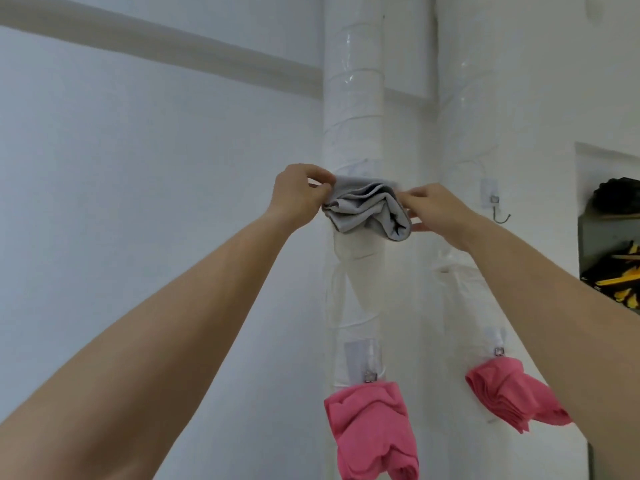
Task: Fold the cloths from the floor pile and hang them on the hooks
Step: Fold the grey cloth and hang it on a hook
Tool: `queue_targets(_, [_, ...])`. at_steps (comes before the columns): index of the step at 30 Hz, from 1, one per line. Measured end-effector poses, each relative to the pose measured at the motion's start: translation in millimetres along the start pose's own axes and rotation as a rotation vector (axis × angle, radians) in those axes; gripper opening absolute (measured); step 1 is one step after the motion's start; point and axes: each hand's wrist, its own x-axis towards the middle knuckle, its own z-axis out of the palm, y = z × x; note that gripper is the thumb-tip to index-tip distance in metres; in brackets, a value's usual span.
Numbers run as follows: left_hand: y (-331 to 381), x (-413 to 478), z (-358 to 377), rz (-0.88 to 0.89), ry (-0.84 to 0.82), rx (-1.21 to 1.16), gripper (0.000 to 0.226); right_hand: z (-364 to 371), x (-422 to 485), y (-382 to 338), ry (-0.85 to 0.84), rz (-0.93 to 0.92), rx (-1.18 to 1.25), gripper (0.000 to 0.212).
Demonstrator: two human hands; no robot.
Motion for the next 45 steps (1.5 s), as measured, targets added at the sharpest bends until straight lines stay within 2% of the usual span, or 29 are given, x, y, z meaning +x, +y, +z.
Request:
queue_targets(2, [4, 2, -3, -0.018, -0.095, 0.065, 0.021, -1, -2, -4, 0.043, -0.152, -0.134, 0.048])
queue_targets(3, [6, 1, -3, -0.041, -0.148, 0.075, 0.03, -1, -3, -7, 0.058, -0.21, -0.185, 0.054])
queue_targets(5, [13, 0, -4, -0.056, -0.233, 0.118, 0.043, 0, -5, -13, 0.041, -0.252, -0.253, 0.056])
queue_targets(7, [18, -1, -5, -0.02, -0.277, 0.218, 0.053, 2, -3, -16, -0.018, -0.238, -0.328, 0.049])
queue_targets(9, [21, 0, -5, 0.061, -0.28, 0.388, 0.061, 3, 0, -16, -0.055, -0.237, -0.425, 0.044])
queue_targets(12, [21, 1, -1, 0.182, -0.217, 0.722, 0.062, 3, 2, -15, -0.071, -0.223, -0.512, 0.053])
queue_targets(14, [22, 1, 1, 0.255, -0.199, 0.799, 0.064, 4, 0, -17, -0.09, -0.232, -0.571, 0.059])
queue_targets(16, [21, 2, 2, 0.341, -0.191, 0.716, 0.06, 3, -1, -17, -0.095, -0.234, -0.64, 0.075])
queue_targets(17, [21, 1, 3, 0.375, -0.188, 0.639, 0.054, 2, -1, -16, -0.089, -0.212, -0.685, 0.076])
queue_targets(19, [21, -2, 7, 0.43, -0.192, 0.547, 0.049, 4, 0, -14, -0.082, -0.177, -0.699, 0.058])
queue_targets(23, [18, -8, 14, 0.506, -0.208, 0.637, 0.042, 13, -6, -14, -0.036, -0.305, -0.517, 0.029])
queue_targets(25, [16, -7, 13, 0.476, -0.228, 0.612, 0.043, 17, -15, -14, 0.011, -0.323, -0.351, 0.044])
queue_targets(28, [15, -6, 14, 0.429, -0.244, 0.56, 0.043, 23, -23, -15, -0.123, -0.369, -0.174, 0.025])
queue_targets(30, [15, -7, 14, 0.399, -0.243, 0.527, 0.044, 22, -21, -16, -0.183, -0.368, -0.13, 0.024])
queue_targets(33, [12, -9, 15, 0.378, -0.236, 0.498, 0.047, 16, -20, -22, -0.222, -0.327, -0.225, 0.024])
queue_targets(35, [5, -13, 18, 0.384, -0.216, 0.479, 0.049, 14, -17, -20, -0.168, -0.304, -0.4, 0.041])
queue_targets(37, [-3, -16, 22, 0.391, -0.182, 0.443, 0.049, 17, -14, -15, -0.069, -0.295, -0.465, 0.053])
queue_targets(42, [-4, -29, 30, 0.371, -0.128, 0.419, 0.045, 31, -21, -14, 0.053, -0.317, -0.414, 0.046])
queue_targets(45, [2, -26, 22, 0.324, -0.193, 0.418, 0.044, 24, -28, -29, -0.021, -0.26, -0.443, 0.044])
